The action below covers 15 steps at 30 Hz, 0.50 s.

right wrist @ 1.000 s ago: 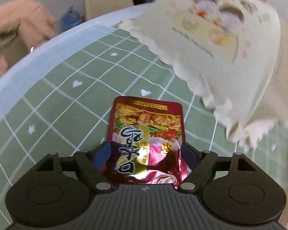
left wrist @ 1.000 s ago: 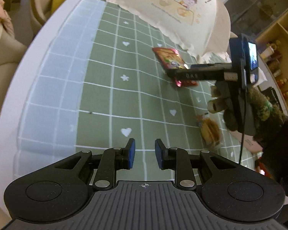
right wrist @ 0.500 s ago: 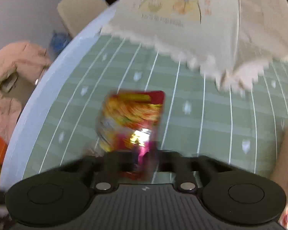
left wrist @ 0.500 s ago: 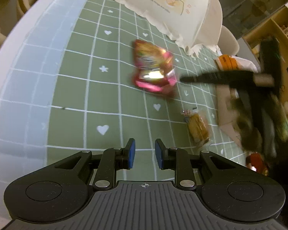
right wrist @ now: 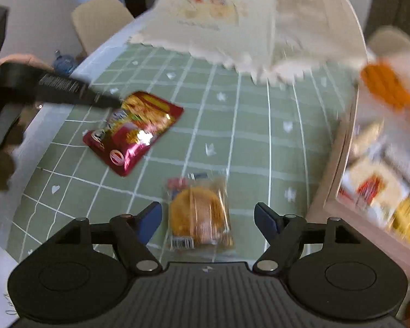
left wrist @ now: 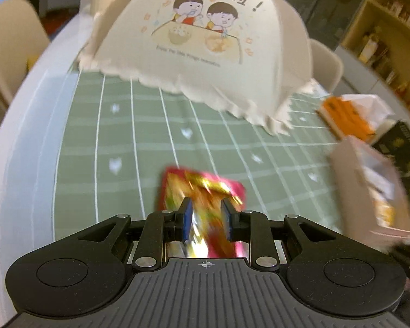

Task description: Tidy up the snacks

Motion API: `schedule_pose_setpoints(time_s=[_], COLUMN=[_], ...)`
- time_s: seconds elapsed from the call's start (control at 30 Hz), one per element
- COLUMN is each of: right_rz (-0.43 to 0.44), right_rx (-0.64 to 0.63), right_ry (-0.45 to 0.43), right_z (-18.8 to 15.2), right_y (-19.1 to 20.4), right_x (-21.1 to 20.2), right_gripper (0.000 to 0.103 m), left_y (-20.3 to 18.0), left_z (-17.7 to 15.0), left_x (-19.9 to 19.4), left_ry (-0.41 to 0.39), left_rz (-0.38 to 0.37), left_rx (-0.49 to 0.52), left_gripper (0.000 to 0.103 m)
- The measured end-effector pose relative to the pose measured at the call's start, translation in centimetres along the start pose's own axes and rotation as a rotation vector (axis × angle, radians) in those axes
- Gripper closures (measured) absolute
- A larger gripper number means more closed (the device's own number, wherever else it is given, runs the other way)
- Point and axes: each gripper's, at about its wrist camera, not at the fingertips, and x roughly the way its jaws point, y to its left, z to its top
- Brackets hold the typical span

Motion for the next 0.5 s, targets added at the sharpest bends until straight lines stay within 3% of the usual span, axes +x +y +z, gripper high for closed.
schedule_pose_setpoints(time_s=[0.07,0.1,0.2,0.37,0.5], right_rz=[0.019,0.025,0.019,0.034,-0.016], right_rx=[0.066,0.078,0.082,0.042,-0.041], right_ry=[0.028,0.038,0.041,0.064,0.043], right_z=[-0.3,-0.6,-1.3,-2.6,-3.8], right_y=[-0.8,-0.6,0.1,0.9,1.6], right_x=[0.9,1.1,0.5,-0.6,-2.3], right_gripper=[0.033,0.046,0.057,0.059,0.059], left_y=[0.1,0.3,0.7,-0.4,-2.2], left_z=[1.0,1.4,1.6,0.6,-1.9], left_x=[2.0,2.9,4.3,4.4,3.1], left_ry=[0.011,0.012,0.019,0.03,0.073], left_rz=[0.048,0.072,0.071,0.079,-0.004], left_rx=[0.006,-0.007,-0.027,0.078,0.165], left_gripper=[0.076,0.077,0.076,0.076,0.076])
